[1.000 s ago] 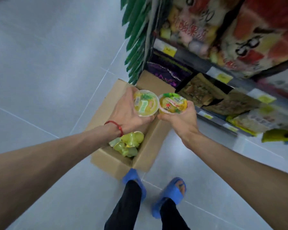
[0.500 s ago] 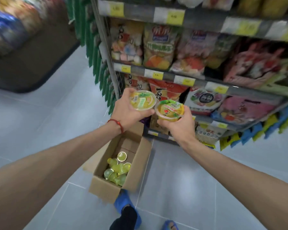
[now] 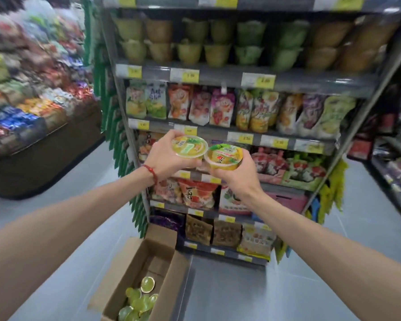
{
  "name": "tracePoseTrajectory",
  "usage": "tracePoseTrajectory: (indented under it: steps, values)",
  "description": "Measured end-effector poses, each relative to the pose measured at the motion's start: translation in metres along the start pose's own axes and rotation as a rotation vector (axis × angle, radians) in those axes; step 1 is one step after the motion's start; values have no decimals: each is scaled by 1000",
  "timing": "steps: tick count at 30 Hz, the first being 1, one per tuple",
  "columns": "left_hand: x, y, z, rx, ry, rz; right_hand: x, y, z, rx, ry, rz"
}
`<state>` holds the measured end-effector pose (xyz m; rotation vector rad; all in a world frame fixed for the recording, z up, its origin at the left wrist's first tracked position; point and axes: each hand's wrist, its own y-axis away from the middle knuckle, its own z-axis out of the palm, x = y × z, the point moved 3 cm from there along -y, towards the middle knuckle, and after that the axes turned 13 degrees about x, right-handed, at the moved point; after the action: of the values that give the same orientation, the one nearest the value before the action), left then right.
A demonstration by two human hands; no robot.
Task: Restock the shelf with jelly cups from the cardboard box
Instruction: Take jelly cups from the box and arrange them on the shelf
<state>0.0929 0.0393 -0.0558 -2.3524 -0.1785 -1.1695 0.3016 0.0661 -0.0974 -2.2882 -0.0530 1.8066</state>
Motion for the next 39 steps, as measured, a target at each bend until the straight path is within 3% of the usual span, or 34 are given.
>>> tracePoseTrajectory:
  steps: [8, 21, 32, 39]
  values:
    - [61, -74, -31, 96, 44, 108, -81, -53, -3, 97, -65, -94]
    - [75, -210, -57, 194, 53, 181, -162, -154, 45, 294, 12, -162]
    - [96, -278, -30, 351, 43, 135, -190, -228, 53, 437, 41, -141]
    - [94, -289, -16, 463, 82, 145, -190, -248, 59, 427, 18, -139]
